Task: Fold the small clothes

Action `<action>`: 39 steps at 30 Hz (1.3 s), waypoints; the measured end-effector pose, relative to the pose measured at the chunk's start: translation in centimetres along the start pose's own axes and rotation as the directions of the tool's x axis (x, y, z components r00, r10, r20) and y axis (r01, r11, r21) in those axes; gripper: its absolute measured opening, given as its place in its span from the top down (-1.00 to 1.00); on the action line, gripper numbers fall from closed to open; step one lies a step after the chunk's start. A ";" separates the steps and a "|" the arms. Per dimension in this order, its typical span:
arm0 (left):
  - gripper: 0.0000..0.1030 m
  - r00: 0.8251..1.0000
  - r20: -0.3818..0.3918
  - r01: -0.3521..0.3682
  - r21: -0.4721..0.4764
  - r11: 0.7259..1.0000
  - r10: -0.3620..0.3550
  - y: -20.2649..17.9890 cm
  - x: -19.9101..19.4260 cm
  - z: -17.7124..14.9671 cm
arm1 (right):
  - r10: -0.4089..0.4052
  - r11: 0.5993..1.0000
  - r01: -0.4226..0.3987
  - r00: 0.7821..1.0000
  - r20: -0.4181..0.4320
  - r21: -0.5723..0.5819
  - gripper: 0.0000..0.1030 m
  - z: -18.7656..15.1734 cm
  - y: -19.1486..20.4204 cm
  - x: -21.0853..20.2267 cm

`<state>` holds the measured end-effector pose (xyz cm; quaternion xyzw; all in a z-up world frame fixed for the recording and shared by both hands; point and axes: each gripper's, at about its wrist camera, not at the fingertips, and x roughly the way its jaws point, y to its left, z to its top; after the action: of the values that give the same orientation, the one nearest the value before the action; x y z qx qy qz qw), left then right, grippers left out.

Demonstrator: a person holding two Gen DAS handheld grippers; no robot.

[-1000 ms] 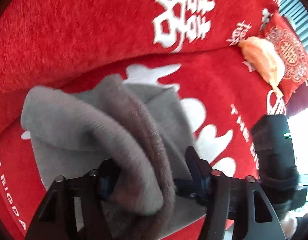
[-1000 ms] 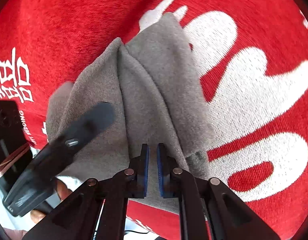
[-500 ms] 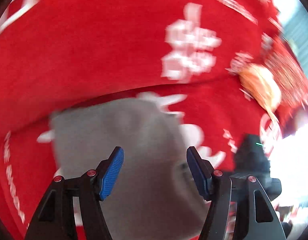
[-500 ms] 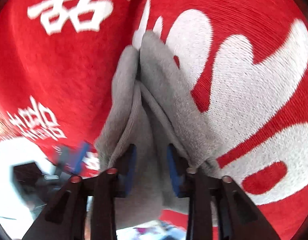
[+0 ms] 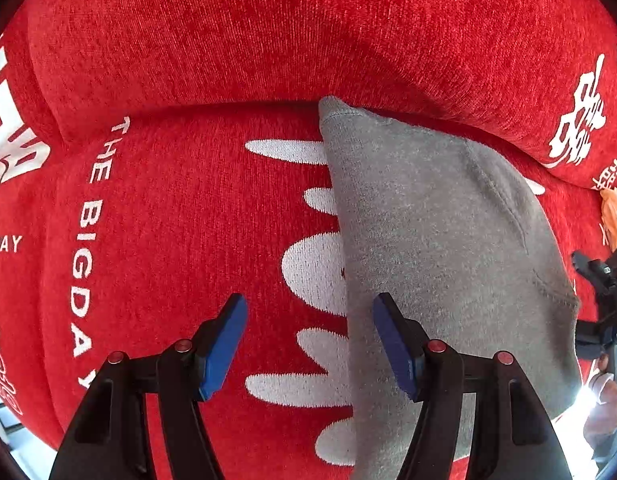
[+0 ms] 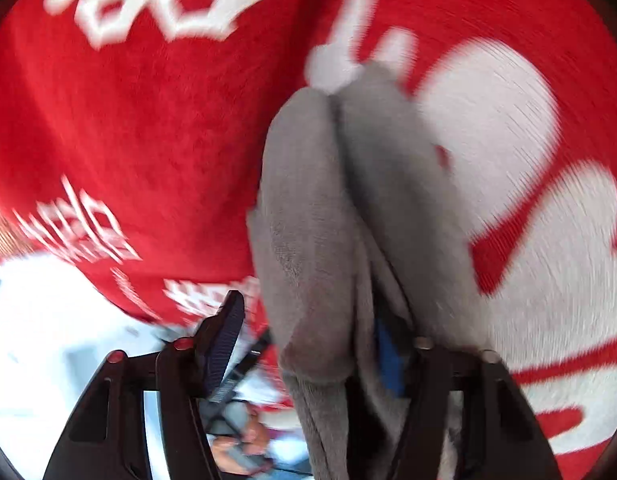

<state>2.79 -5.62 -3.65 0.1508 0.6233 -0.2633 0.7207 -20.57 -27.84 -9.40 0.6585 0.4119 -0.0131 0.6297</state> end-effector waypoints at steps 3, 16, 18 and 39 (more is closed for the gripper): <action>-0.30 1.000 0.003 -0.011 0.000 1.000 0.011 0.0 0.1 0.1 | -0.130 0.976 0.131 0.991 0.015 -0.177 0.69 -0.4 3.5 -0.2; -0.69 1.000 0.005 0.013 0.084 0.996 -0.013 -1.6 0.5 -1.5 | -0.265 0.957 0.273 0.961 0.081 -0.098 0.60 -2.0 -2.3 -3.3; -0.69 1.000 0.000 0.010 0.085 0.996 -0.011 -1.3 0.2 -1.8 | -0.335 0.929 0.346 0.937 0.102 -0.127 0.50 -2.5 -1.5 -4.0; -0.69 0.991 -0.125 -0.020 0.146 0.989 0.039 -2.3 0.4 -8.7 | -0.579 0.755 0.566 0.813 0.070 -0.330 0.88 -9.8 1.0 -2.1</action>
<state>-5.62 -2.87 -5.33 0.2285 0.6450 -0.2869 0.6704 -26.33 -20.57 -5.40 0.3838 0.6006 -0.1226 0.6906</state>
